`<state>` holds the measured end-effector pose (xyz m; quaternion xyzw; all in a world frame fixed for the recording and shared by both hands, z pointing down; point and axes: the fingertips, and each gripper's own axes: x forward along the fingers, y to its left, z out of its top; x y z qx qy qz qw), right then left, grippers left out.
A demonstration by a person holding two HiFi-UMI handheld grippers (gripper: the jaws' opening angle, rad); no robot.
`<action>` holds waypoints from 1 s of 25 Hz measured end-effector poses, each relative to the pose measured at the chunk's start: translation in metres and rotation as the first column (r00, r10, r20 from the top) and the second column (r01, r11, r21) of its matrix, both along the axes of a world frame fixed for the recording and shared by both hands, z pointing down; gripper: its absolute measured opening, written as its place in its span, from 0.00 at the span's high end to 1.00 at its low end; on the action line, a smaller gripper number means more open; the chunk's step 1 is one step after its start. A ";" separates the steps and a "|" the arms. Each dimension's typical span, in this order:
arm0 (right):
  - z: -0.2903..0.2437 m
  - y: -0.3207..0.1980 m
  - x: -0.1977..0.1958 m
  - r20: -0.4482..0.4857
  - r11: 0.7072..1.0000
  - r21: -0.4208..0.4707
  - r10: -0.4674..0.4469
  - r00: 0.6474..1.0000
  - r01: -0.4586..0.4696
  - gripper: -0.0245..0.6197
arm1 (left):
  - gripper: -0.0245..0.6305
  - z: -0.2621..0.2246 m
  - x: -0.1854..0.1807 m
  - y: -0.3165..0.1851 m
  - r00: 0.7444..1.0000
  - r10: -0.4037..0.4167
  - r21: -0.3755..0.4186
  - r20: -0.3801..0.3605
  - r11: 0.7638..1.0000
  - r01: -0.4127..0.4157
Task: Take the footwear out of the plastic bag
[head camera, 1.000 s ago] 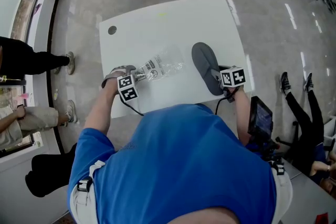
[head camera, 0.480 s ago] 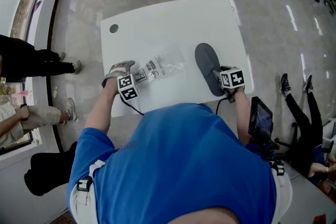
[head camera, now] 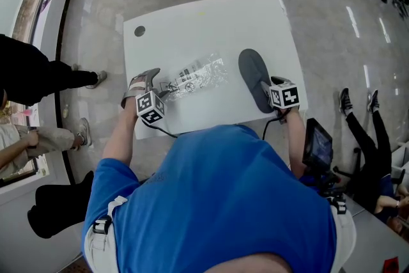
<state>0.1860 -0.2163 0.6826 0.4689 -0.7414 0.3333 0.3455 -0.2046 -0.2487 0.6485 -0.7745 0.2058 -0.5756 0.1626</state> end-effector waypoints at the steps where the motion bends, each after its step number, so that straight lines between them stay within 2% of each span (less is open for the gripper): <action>1: -0.003 -0.002 0.001 -0.009 1.000 0.017 -0.006 1.000 0.006 0.69 | 0.33 -0.003 0.001 -0.001 1.000 -0.011 0.015 -0.018 1.000 0.011; 4: -0.012 -0.008 0.002 -0.037 0.996 0.081 -0.030 0.999 0.033 0.69 | 0.34 -0.012 0.009 -0.003 0.996 -0.033 0.069 -0.084 0.997 0.039; 7: -0.027 -0.008 -0.006 -0.088 0.983 0.172 -0.045 0.995 0.060 0.69 | 0.44 -0.027 0.012 0.003 0.986 -0.037 0.152 -0.163 0.986 0.062; 9: -0.044 0.001 -0.023 -0.143 0.965 0.250 -0.047 0.989 0.082 0.69 | 0.51 -0.039 0.003 0.018 0.975 -0.039 0.201 -0.219 0.976 0.084; 12: -0.074 0.012 -0.049 -0.229 0.918 0.375 -0.041 0.972 0.127 0.69 | 0.59 -0.055 -0.006 0.037 0.952 -0.041 0.246 -0.304 0.962 0.120; 14: -0.087 0.006 -0.050 -0.272 0.883 0.441 -0.040 0.961 0.161 0.69 | 0.65 -0.062 0.006 0.035 0.928 -0.050 0.256 -0.369 0.954 0.153; 17: -0.098 -0.009 -0.044 -0.311 0.837 0.502 -0.058 0.949 0.216 0.69 | 0.81 -0.073 0.037 0.022 0.868 -0.078 0.249 -0.490 0.942 0.225; 19: -0.107 0.001 -0.059 -0.329 0.816 0.525 -0.066 0.942 0.241 0.69 | 0.88 -0.080 0.040 0.030 0.822 -0.095 0.230 -0.561 0.936 0.265; 21: -0.118 0.023 -0.088 -0.334 0.796 0.549 -0.069 0.940 0.254 0.70 | 0.92 -0.086 0.030 0.050 0.787 -0.095 0.218 -0.609 0.934 0.282; 25: -0.126 0.053 -0.139 -0.302 0.770 0.574 -0.115 0.946 0.277 0.73 | 0.95 -0.091 0.021 0.083 0.760 -0.091 0.206 -0.644 0.936 0.287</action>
